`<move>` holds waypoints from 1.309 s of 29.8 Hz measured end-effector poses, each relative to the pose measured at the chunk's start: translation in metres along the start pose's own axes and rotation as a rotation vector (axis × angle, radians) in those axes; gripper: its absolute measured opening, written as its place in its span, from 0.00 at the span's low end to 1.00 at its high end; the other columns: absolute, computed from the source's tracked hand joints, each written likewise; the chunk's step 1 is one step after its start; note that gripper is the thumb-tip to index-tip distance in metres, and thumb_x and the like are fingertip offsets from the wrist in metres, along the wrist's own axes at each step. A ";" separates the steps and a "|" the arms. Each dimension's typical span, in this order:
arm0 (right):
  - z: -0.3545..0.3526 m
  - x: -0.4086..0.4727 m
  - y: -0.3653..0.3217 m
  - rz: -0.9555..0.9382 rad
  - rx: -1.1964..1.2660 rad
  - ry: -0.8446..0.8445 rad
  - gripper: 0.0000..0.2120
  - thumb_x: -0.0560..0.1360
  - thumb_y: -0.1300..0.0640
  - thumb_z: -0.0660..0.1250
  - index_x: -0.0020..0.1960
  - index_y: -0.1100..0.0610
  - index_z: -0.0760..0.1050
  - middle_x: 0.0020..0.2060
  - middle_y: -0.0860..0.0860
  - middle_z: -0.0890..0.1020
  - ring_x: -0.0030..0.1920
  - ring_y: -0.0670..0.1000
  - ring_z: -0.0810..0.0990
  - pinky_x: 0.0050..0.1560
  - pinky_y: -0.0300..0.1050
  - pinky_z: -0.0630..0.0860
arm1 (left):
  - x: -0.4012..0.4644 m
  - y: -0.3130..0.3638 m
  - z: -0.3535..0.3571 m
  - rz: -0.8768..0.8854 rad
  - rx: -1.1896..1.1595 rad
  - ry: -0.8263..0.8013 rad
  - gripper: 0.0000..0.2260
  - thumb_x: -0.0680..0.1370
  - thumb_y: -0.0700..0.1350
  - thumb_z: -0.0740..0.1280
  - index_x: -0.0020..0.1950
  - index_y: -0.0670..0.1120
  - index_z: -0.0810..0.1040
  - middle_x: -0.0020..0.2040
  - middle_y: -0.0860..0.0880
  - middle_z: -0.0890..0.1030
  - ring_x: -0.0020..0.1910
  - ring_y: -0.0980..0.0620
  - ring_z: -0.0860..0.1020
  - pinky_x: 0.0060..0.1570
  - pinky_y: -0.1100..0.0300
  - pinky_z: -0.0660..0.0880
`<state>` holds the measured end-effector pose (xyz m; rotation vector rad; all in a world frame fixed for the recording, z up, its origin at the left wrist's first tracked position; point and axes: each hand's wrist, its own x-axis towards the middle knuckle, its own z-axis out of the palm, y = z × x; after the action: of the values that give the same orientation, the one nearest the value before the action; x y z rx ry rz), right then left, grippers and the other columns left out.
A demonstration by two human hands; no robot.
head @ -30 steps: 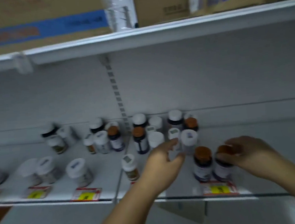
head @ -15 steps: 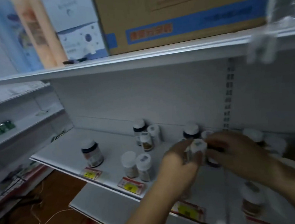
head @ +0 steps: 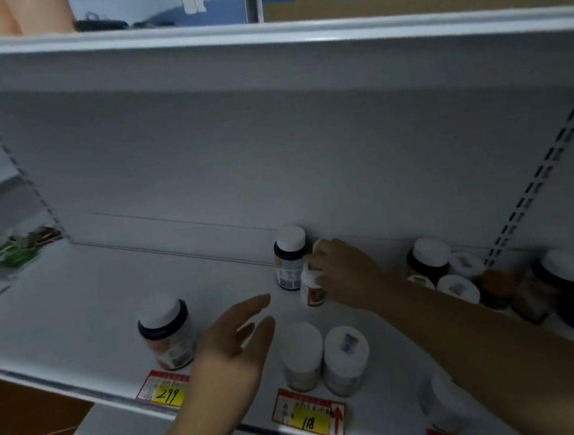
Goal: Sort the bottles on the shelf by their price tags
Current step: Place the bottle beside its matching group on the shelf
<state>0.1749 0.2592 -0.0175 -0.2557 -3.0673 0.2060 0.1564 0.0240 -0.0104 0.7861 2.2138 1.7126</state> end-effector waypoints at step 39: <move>-0.072 -0.369 0.169 0.455 0.326 0.066 0.13 0.67 0.44 0.71 0.46 0.50 0.77 0.42 0.46 0.78 0.40 0.47 0.76 0.40 0.43 0.76 | -0.101 0.112 0.316 0.136 0.242 -0.265 0.13 0.76 0.54 0.63 0.59 0.55 0.77 0.51 0.59 0.76 0.46 0.64 0.74 0.36 0.82 0.65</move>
<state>0.5699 0.3717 0.0133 -0.9098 -2.8015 0.6893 0.4254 0.2480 -0.0087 1.1708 2.2478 1.3149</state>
